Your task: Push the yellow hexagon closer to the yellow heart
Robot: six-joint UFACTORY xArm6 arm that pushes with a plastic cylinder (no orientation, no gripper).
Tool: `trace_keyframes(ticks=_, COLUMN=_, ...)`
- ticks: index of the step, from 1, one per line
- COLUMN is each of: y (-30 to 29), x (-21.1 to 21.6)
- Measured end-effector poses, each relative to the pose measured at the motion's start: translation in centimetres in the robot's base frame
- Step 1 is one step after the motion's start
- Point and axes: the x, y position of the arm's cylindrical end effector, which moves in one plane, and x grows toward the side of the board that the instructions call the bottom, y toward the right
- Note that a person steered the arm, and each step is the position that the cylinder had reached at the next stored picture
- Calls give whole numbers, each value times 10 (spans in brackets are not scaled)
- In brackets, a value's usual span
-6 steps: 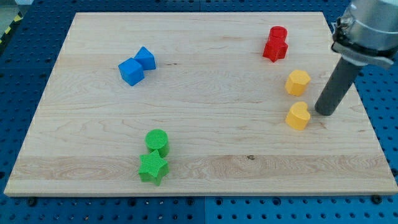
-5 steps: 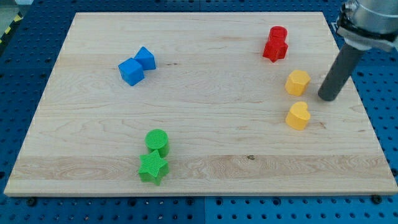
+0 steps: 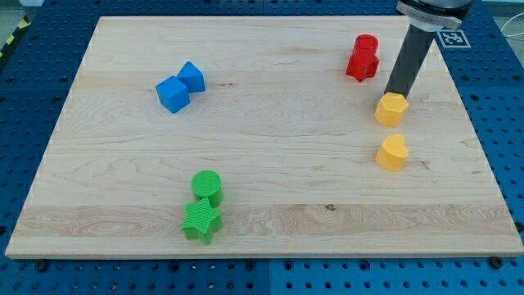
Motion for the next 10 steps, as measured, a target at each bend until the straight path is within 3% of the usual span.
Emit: trace_keyframes(ticks=10, y=-14, x=35)
